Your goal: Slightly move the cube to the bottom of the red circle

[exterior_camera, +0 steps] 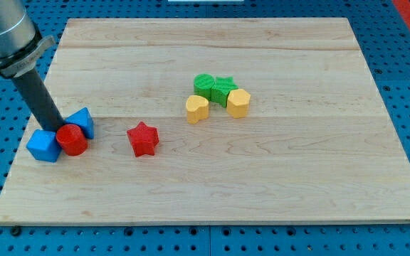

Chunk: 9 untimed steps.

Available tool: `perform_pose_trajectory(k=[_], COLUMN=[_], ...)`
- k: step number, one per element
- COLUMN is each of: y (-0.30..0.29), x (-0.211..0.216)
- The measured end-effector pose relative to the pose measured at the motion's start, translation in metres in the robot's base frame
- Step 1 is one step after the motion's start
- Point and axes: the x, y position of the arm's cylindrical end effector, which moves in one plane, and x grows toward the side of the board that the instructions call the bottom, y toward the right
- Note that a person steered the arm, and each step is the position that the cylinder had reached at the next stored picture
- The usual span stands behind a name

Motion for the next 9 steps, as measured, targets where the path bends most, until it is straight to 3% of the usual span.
perform_pose_trajectory(k=[1,3,6,7,9], y=[0.004,-0.047,0.001,-0.022,0.028], x=[0.018,0.019,0.060,0.079,0.101])
